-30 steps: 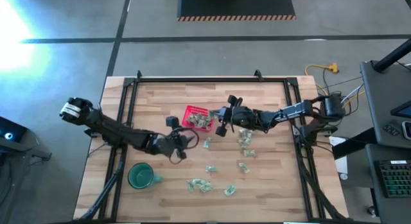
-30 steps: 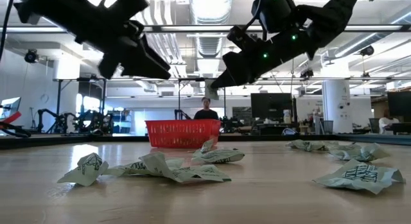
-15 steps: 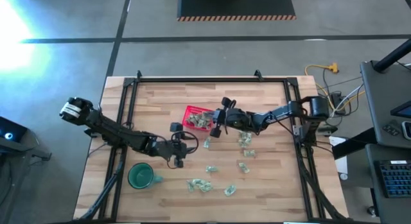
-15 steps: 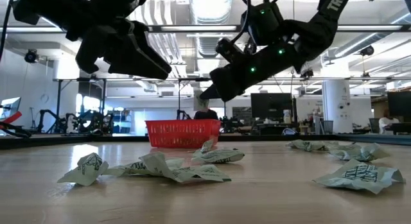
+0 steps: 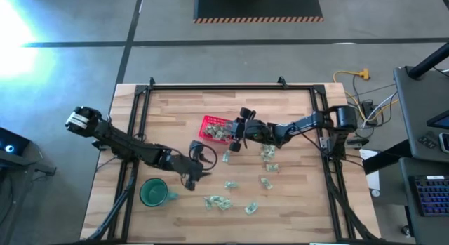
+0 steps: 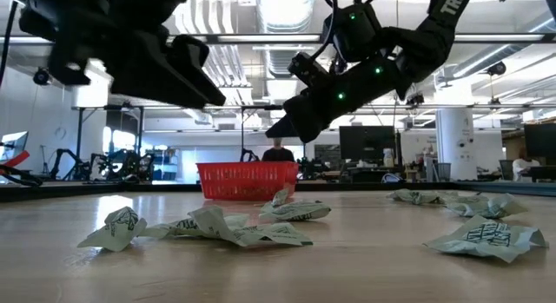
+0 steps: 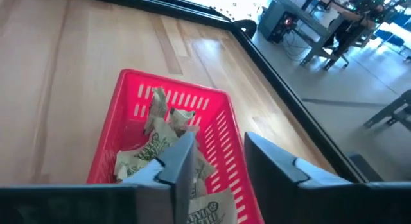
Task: Pick and place items into bin
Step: Put the stevia packet into the red bin
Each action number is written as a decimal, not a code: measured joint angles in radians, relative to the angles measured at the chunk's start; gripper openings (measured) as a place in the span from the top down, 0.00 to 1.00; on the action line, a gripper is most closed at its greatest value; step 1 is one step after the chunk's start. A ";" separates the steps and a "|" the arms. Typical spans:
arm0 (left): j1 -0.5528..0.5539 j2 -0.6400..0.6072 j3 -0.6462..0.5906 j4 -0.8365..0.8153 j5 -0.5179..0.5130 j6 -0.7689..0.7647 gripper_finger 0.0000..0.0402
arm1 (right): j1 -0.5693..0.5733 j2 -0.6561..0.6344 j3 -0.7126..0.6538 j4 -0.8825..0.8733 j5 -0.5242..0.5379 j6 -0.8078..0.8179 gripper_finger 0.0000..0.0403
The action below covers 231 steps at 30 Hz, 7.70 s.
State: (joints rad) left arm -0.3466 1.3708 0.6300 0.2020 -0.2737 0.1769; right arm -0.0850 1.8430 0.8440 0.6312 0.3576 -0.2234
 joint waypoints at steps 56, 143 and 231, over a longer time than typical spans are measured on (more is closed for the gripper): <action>-0.037 0.344 0.031 0.137 0.473 -0.218 0.99 | 0.081 -0.310 -0.001 -0.645 0.001 0.075 0.79; 0.268 0.098 0.035 0.017 -0.442 0.170 0.71 | 0.036 -0.289 -0.066 -1.076 -0.122 0.743 0.62; 0.238 -0.272 0.015 -0.421 -0.277 -0.096 0.71 | -0.045 0.081 0.155 -0.114 -0.108 0.199 0.78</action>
State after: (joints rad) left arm -0.1085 1.0985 0.6453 -0.2187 -0.5509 0.0807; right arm -0.1305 1.9245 0.9989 0.5174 0.2495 -0.0246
